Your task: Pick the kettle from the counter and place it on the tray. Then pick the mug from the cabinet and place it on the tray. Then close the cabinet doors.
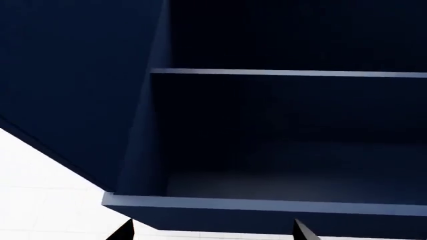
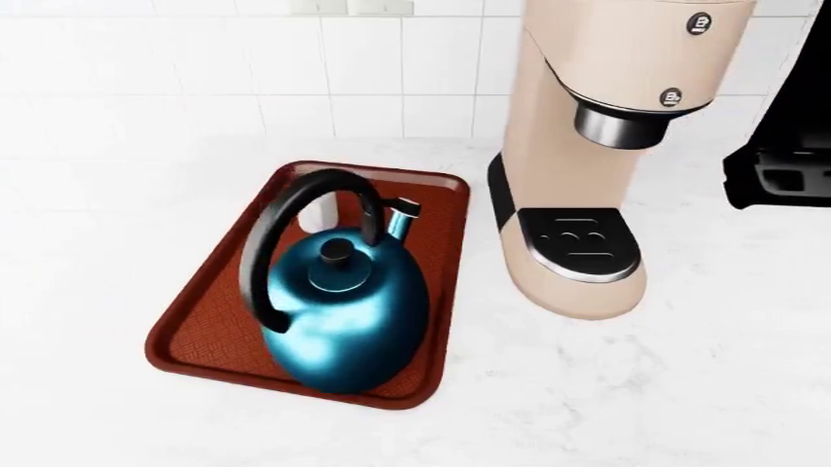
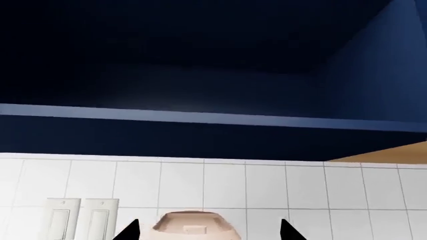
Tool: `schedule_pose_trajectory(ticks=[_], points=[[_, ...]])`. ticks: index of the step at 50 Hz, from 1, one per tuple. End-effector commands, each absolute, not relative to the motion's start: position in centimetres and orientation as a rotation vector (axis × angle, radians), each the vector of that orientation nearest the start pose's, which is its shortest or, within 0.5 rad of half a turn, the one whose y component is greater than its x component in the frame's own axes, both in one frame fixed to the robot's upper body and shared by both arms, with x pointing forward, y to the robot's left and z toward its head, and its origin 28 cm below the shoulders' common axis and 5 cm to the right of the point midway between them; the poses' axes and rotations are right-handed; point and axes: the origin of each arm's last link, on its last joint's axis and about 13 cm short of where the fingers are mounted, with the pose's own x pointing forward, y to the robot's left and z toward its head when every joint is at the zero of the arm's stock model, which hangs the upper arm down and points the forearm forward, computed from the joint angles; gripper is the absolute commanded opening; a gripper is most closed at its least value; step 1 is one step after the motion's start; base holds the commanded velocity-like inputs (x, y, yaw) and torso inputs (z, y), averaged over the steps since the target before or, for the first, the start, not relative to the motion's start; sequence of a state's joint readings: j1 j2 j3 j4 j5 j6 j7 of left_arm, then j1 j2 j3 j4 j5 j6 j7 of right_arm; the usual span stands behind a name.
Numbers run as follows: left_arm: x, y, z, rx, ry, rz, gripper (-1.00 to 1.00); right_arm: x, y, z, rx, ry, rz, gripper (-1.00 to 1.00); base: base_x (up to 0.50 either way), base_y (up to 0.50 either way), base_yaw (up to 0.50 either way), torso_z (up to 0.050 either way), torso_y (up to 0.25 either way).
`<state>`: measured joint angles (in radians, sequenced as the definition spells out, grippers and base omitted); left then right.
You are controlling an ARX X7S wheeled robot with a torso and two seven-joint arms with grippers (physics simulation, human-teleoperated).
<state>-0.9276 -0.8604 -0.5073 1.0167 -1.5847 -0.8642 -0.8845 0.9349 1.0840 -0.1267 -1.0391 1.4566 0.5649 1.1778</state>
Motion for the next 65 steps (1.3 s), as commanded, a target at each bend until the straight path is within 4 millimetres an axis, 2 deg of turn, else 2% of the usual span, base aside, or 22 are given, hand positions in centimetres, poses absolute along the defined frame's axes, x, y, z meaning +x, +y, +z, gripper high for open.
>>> schedule_pose_trajectory(ticks=[1, 19, 27, 31, 34, 42, 46, 51, 56, 65], points=[[12.4, 27.3, 33.5, -0.030, -0.892, 0.059, 1.00, 13.7, -13.4, 30.9, -0.061, -0.652, -0.108, 1.00, 0.00, 0.50, 0.00, 0.000, 0.000], [12.8, 27.5, 32.8, -0.031, -0.859, 0.066, 1.00, 13.7, -13.3, 30.8, -0.066, -0.652, -0.114, 1.00, 0.00, 0.50, 0.00, 0.000, 0.000], [12.8, 27.7, 32.8, -0.094, -0.808, 0.040, 1.00, 13.6, -13.4, 30.7, -0.058, -0.652, -0.114, 1.00, 0.00, 0.50, 0.00, 0.000, 0.000], [12.9, 28.0, 33.2, -0.096, -0.774, 0.087, 1.00, 13.7, -13.5, 30.6, -0.038, -0.636, -0.108, 1.00, 0.00, 0.00, 0.00, 0.000, 0.000], [13.2, 28.4, 33.6, -0.048, -0.759, 0.184, 1.00, 13.7, -13.6, 30.5, -0.039, -0.633, -0.111, 1.00, 0.00, 0.00, 0.00, 0.000, 0.000], [13.1, 30.8, 36.0, 0.002, -0.839, 0.505, 1.00, 13.7, -13.7, 30.5, -0.028, -0.633, -0.117, 1.00, 0.00, 0.00, 0.00, 0.000, 0.000], [12.6, 31.9, 37.7, -0.018, -0.897, 0.537, 1.00, 13.5, -13.7, 30.6, -0.026, -0.637, -0.115, 1.00, 0.00, 0.00, 0.00, 0.000, 0.000], [12.4, 32.7, 39.8, 0.029, -0.958, 0.498, 1.00, 13.4, -13.7, 30.8, -0.025, -0.641, -0.113, 1.00, 0.00, 0.00, 0.00, 0.000, 0.000], [12.9, 33.0, 42.5, 0.062, -0.975, 0.379, 1.00, 13.3, -13.7, 30.8, -0.025, -0.644, -0.111, 1.00, 0.00, 0.00, 0.00, 0.000, 0.000], [14.1, 32.0, 48.2, 0.048, -0.997, 0.208, 1.00, 13.2, -13.7, 31.0, -0.022, -0.649, -0.108, 1.00, 0.00, 0.00, 0.00, 0.000, 0.000]])
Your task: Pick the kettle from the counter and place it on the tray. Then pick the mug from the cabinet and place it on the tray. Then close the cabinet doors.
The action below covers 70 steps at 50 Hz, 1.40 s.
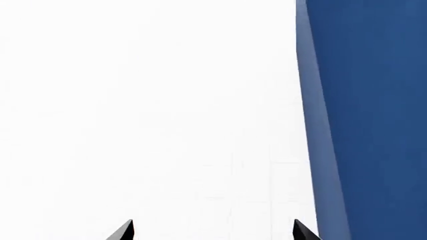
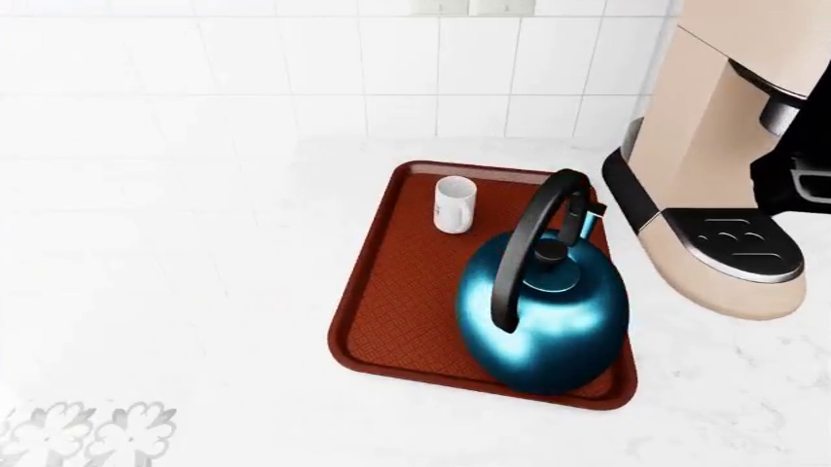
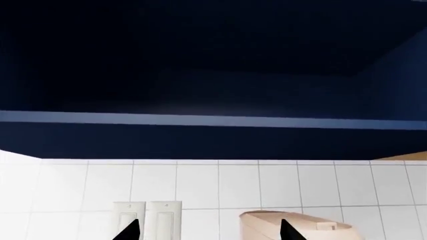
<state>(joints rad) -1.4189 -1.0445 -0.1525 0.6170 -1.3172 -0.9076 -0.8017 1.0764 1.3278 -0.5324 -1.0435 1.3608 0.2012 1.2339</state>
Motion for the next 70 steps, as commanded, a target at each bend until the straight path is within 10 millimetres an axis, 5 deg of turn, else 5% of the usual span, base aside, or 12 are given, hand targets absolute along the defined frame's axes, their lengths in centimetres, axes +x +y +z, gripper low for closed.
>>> schedule_pose_trajectory(ticks=[1, 11, 40, 53, 70], points=[[14.2, 31.9, 48.7, 0.043, -1.001, 0.198, 1.00, 13.2, -13.7, 31.0, -0.021, -0.649, -0.108, 1.00, 0.00, 0.00, 0.00, 0.000, 0.000], [15.2, 29.0, 53.0, 0.016, -1.040, 0.057, 1.00, 13.0, -13.8, 31.2, -0.019, -0.657, -0.108, 1.00, 0.00, 0.00, 0.00, 0.000, 0.000], [16.7, 21.2, 57.6, 0.003, -1.038, -0.233, 1.00, 12.8, -14.1, 30.9, -0.021, -0.653, -0.095, 1.00, 0.00, 0.00, 0.00, 0.001, 0.001], [19.0, 18.7, 58.9, -0.007, -0.992, -0.291, 1.00, 12.7, -14.3, 30.9, -0.020, -0.653, -0.097, 1.00, 0.00, 0.00, 0.00, 0.002, 0.001], [22.6, 16.4, 58.1, 0.017, -0.913, -0.324, 1.00, 12.6, -14.4, 30.7, -0.027, -0.648, -0.107, 1.00, 0.00, 0.00, 0.00, 0.001, 0.000]])
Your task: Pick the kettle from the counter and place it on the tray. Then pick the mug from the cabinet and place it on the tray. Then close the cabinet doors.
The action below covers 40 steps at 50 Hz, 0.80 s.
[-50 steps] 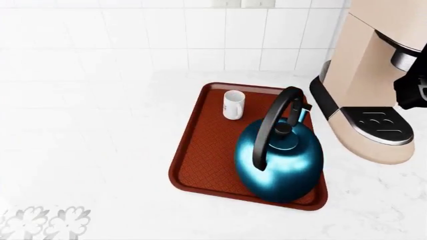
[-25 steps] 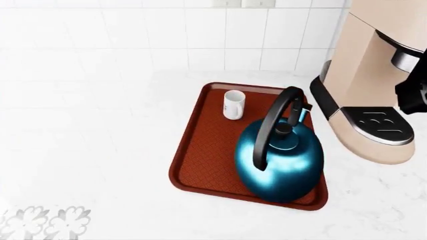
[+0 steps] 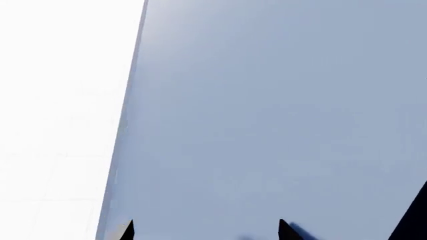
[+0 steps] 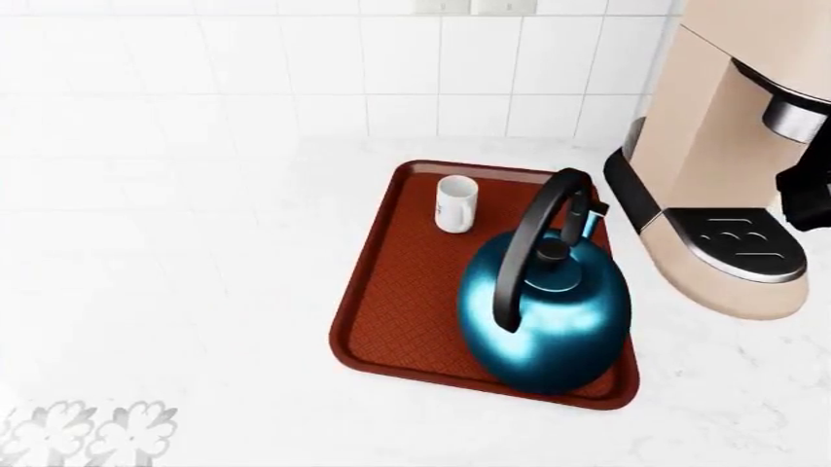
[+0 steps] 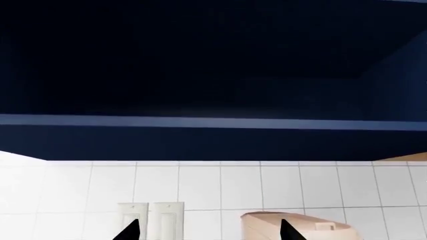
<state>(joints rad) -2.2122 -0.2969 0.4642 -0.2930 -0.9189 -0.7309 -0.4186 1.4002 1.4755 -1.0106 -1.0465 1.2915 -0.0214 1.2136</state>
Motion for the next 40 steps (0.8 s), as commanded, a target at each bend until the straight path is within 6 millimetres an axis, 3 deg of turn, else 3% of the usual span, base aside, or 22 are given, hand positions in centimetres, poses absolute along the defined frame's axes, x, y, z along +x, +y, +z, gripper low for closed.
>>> schedule_pose_trajectory(ticks=[1, 18, 40], points=[[22.8, 16.4, 58.1, 0.018, -0.908, -0.324, 1.00, 12.6, -14.4, 30.7, -0.028, -0.648, -0.109, 1.00, 0.00, 0.00, 0.00, 0.011, 0.000], [27.0, 15.6, 56.3, 0.074, -0.799, -0.284, 1.00, 12.6, -14.5, 30.8, -0.035, -0.651, -0.116, 1.00, 0.00, 0.00, 0.00, 0.001, 0.000], [32.7, 14.7, 51.2, 0.164, -0.575, -0.280, 1.00, 12.6, -14.4, 31.4, -0.090, -0.671, -0.113, 1.00, 0.00, 0.00, 0.00, 0.000, 0.000]])
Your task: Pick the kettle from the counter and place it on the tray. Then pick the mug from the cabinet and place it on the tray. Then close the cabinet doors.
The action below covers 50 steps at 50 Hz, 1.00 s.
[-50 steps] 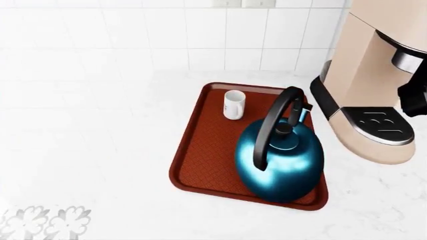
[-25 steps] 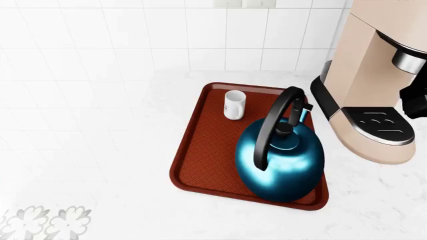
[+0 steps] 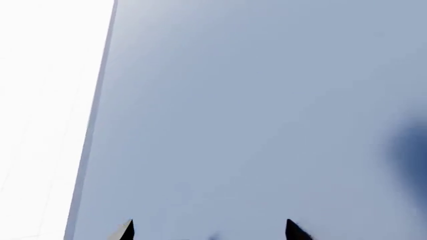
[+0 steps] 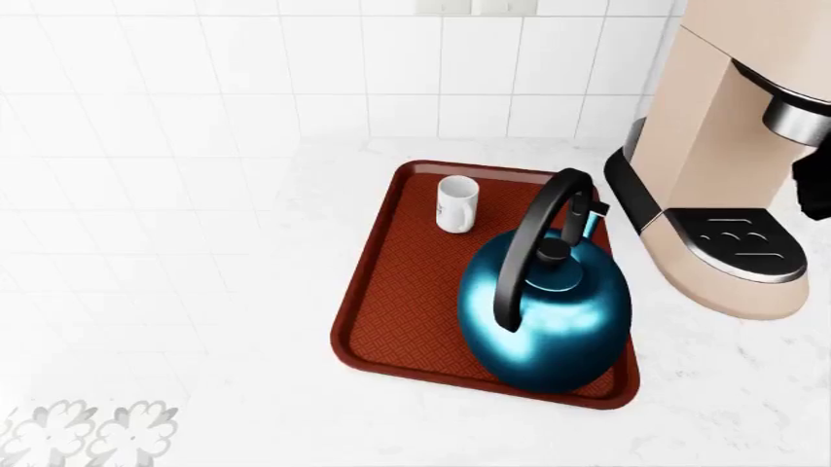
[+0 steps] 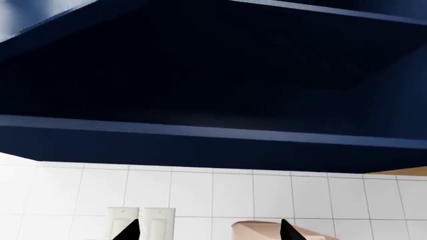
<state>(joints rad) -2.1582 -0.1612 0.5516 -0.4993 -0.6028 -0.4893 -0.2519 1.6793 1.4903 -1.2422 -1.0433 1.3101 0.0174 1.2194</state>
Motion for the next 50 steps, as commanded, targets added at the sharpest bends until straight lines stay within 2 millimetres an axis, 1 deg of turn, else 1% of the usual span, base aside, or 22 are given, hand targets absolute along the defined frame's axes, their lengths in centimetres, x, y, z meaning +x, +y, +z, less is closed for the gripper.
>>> schedule_pose_trajectory(ticks=[1, 5, 12, 17, 27, 42, 50], points=[[32.9, 14.7, 51.0, 0.167, -0.567, -0.280, 1.00, 12.6, -14.4, 31.4, -0.091, -0.671, -0.112, 1.00, 0.00, 0.00, 0.00, 0.000, 0.000], [33.6, 14.6, 50.1, 0.191, -0.535, -0.272, 1.00, 12.6, -14.4, 31.3, -0.095, -0.669, -0.108, 1.00, 0.00, 0.00, 0.00, 0.000, 0.000], [34.2, 14.3, 48.6, 0.251, -0.484, -0.274, 1.00, 12.6, -14.3, 31.3, -0.102, -0.668, -0.104, 1.00, 0.00, 0.00, 0.00, 0.000, 0.000], [34.9, 14.3, 47.3, 0.302, -0.413, -0.258, 1.00, 12.6, -14.2, 31.3, -0.103, -0.664, -0.102, 1.00, 0.00, 0.00, 0.00, 0.000, 0.000], [36.2, 14.4, 45.5, 0.377, -0.330, -0.220, 1.00, 12.7, -14.2, 31.0, -0.101, -0.658, -0.102, 1.00, 0.00, 0.00, 0.00, 0.000, 0.000], [38.1, 14.7, 42.2, 0.428, -0.254, -0.197, 1.00, 12.7, -14.1, 30.7, -0.100, -0.649, -0.098, 1.00, 0.00, 0.00, 0.00, 0.000, 0.000], [38.6, 15.0, 41.2, 0.434, -0.230, -0.189, 1.00, 12.7, -14.1, 30.6, -0.099, -0.645, -0.097, 1.00, 0.00, 0.00, 0.00, 0.000, 0.000]])
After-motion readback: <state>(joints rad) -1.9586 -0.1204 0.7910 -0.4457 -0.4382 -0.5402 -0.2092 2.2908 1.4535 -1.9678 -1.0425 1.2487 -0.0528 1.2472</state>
